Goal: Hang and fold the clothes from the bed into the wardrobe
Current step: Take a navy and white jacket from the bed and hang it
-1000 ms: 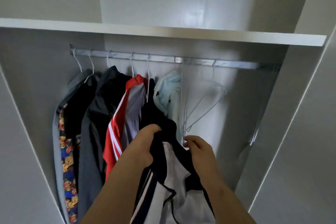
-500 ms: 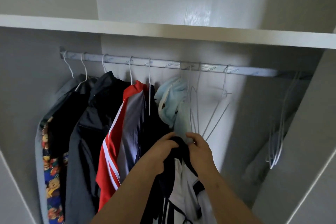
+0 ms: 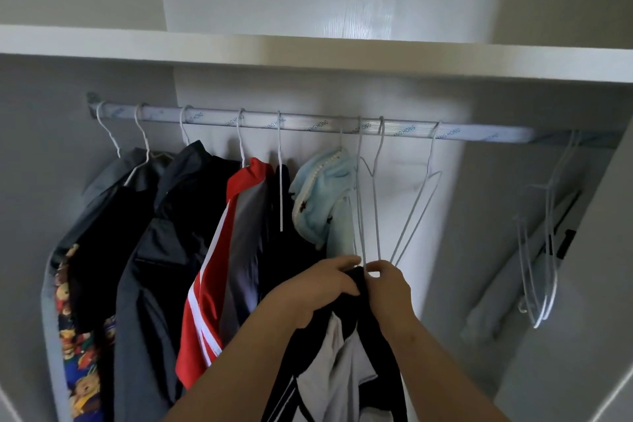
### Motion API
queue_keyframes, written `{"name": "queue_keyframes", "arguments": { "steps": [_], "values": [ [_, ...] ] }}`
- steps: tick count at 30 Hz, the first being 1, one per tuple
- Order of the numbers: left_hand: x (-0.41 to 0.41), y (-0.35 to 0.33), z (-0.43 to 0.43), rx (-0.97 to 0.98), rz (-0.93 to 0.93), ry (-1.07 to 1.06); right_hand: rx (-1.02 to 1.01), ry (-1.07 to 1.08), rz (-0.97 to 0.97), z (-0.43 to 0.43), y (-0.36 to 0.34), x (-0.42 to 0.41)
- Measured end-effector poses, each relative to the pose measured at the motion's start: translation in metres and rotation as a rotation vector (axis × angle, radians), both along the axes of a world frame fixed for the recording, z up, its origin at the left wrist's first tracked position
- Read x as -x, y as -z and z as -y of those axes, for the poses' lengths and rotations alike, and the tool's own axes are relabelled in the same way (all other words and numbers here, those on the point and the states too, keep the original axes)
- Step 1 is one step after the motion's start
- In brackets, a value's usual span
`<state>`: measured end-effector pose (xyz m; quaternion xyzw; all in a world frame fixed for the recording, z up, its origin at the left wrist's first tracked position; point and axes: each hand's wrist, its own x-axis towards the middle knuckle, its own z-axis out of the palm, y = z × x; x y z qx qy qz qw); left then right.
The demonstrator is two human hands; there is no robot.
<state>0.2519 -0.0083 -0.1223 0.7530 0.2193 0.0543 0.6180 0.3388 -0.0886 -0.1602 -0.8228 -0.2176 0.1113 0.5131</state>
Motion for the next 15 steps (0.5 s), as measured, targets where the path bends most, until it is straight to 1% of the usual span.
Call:
{"name": "queue_keyframes", "arguments": {
  "steps": [2, 3, 6, 8, 11, 13, 15],
  "values": [
    [0.000, 0.002, -0.006, -0.073, -0.056, -0.049, 0.077, -0.009, 0.014, -0.004, 0.002, -0.001],
    [-0.001, 0.003, -0.008, -0.089, -0.067, -0.096, 0.073, -0.016, 0.006, -0.006, 0.004, -0.002],
    [-0.002, 0.007, -0.014, -0.079, -0.051, -0.276, -0.027, -0.027, -0.047, -0.008, 0.004, 0.001],
    [-0.002, 0.012, -0.018, -0.013, -0.003, -0.402, -0.110, 0.010, -0.091, -0.009, 0.002, 0.004],
    [0.003, 0.016, -0.022, 0.161, 0.114, -0.550, -0.259, 0.042, -0.182, -0.010, -0.008, 0.008],
    [0.007, 0.015, -0.022, 0.240, 0.160, -0.596, -0.353, 0.050, -0.228, -0.011, -0.018, 0.009],
    [0.010, 0.016, -0.022, 0.277, 0.182, -0.608, -0.395, 0.076, -0.227, -0.012, -0.027, 0.009]
  ]
}}
